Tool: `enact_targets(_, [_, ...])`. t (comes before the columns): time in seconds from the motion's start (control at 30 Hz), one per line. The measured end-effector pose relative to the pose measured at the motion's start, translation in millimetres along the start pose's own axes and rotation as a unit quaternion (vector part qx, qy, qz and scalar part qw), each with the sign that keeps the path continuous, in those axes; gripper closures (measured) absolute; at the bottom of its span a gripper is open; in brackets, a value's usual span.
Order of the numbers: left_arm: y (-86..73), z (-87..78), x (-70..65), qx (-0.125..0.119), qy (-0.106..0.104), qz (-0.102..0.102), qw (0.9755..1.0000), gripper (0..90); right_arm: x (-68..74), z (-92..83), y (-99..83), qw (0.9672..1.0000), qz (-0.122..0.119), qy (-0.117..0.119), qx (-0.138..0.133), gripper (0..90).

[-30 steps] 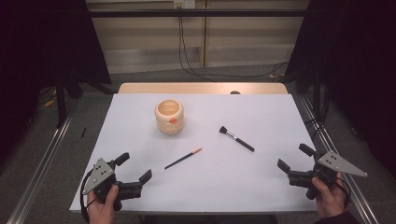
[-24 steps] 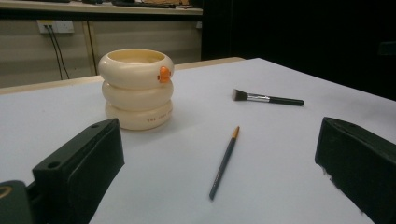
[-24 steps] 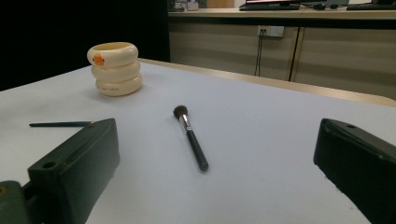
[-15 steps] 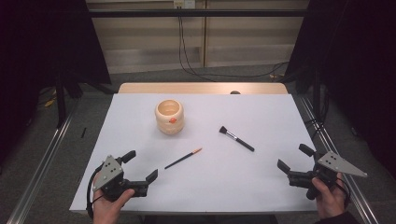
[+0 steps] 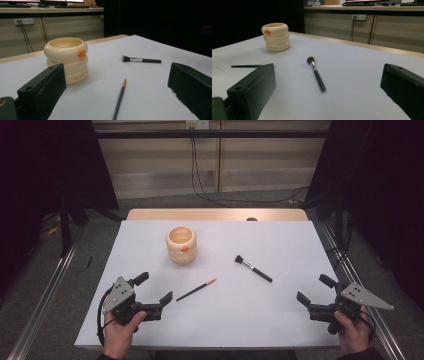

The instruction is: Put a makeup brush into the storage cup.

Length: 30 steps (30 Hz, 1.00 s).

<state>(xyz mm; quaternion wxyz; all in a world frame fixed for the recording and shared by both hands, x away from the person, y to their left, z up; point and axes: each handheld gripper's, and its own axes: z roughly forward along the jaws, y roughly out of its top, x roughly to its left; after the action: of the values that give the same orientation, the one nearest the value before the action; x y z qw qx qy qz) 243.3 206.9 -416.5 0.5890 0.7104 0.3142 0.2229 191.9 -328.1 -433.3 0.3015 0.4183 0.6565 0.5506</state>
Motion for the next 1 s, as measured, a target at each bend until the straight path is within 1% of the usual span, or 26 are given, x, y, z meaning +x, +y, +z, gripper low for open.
enact_targets(0.03, [3.3,3.4,-1.6,0.0,-0.005,0.003,1.0,1.8,0.3,0.0,-0.1,1.0,0.001,-0.002,-0.002,0.0])
enact_targets(0.13, [6.4,7.1,-3.0,0.001,-0.009,0.007,0.9999,2.2,-0.1,-0.4,-0.1,1.0,0.005,-0.001,-0.006,0.0])
enact_targets(0.17, [8.3,10.6,-4.1,0.003,-0.018,0.009,0.9998,2.2,-0.2,-0.6,-0.2,1.0,0.006,0.0,-0.005,0.0])
enact_targets(0.2, [8.3,10.6,-4.1,0.003,-0.018,0.009,0.9998,2.2,-0.4,-0.3,-0.4,1.0,0.005,0.002,-0.006,0.0])
enact_targets(0.23, [9.6,13.0,-5.0,0.009,-0.021,0.011,0.9997,2.2,-0.4,-0.3,-0.4,1.0,0.005,0.002,-0.006,0.0])
enact_targets(0.27, [10.3,14.9,-4.9,0.011,-0.025,0.014,0.9995,2.2,-0.5,-0.2,-0.4,1.0,0.006,0.001,-0.007,0.0])
enact_targets(0.3, [10.9,16.7,-4.9,0.009,-0.029,0.013,0.9995,2.2,-0.1,-0.8,-0.3,0.9999,0.007,0.002,-0.008,0.0])
enact_targets(0.33, [11.8,18.2,-5.0,0.01,-0.026,0.014,0.9995,2.2,0.3,-0.6,-0.4,0.9999,0.007,0.0,-0.009,0.0])
enact_targets(0.37, [13.4,21.3,-4.9,0.013,-0.029,0.012,0.9994,2.1,0.3,-0.6,-0.4,0.9999,0.007,0.0,-0.01,0.0])
enact_targets(0.4, [14.9,22.8,-3.2,0.017,-0.034,0.02,0.9991,2.2,0.2,-0.7,-0.5,0.9999,0.009,0.002,-0.009,0.0])
enact_targets(0.47, [17.2,25.6,-4.0,0.009,-0.031,0.015,0.9994,2.1,-0.2,-0.3,-0.8,0.9999,0.011,0.001,-0.011,0.0])
enact_targets(0.57, [20.0,28.0,-4.0,0.008,-0.033,0.012,0.9993,1.9,-0.2,-0.3,-0.9,0.9998,0.014,0.002,-0.013,0.0])
enact_targets(0.63, [23.8,32.0,-3.3,0.008,-0.035,0.021,0.9991,1.9,-0.2,0.0,-0.9,0.9998,0.014,0.001,-0.012,0.0])
enact_targets(0.7, [24.9,33.3,-2.9,0.007,-0.039,0.024,0.9989,3.0,0.3,0.2,-0.9,0.9998,0.013,0.004,-0.012,0.0])
enact_targets(0.73, [26.2,35.8,-3.4,0.001,-0.04,0.018,0.999,2.9,1.0,0.7,-0.8,0.9998,0.011,0.007,-0.012,0.0])
enact_targets(0.77, [28.5,38.7,-3.4,-0.002,-0.036,0.018,0.9992,2.8,1.1,0.5,-0.8,0.9998,0.011,0.01,-0.01,0.0])
enact_targets(0.8, [29.9,40.6,-3.0,-0.001,-0.04,0.024,0.9989,2.8,1.4,0.7,-0.8,0.9998,0.012,0.011,-0.011,0.0])
enact_targets(0.83, [30.6,41.9,-3.5,0.001,-0.04,0.024,0.9989,2.8,1.6,1.1,-0.8,0.9998,0.013,0.009,-0.013,0.0])
enact_targets(0.87, [31.4,44.1,-3.6,0.003,-0.046,0.027,0.9986,2.7,1.6,1.1,-0.9,0.9998,0.014,0.008,-0.014,0.0])
enact_targets(0.9, [31.4,44.1,-3.6,0.003,-0.046,0.027,0.9986,2.5,1.5,0.1,-0.9,0.9997,0.018,0.009,-0.013,0.0])
enact_targets(0.93, [33.3,47.8,-4.4,0.006,-0.04,0.028,0.9988,2.5,0.7,0.0,-1.1,0.9997,0.018,0.008,-0.015,0.0])
enact_targets(0.97, [33.3,47.8,-4.4,0.006,-0.04,0.028,0.9988,2.2,0.3,-0.3,-1.1,0.9997,0.018,0.008,-0.015,0.0])
enact_targets(1.0, [36.3,52.6,-3.6,0.004,-0.041,0.027,0.9988,2.0,0.2,-0.1,-1.2,0.9997,0.019,0.007,-0.016,0.0])
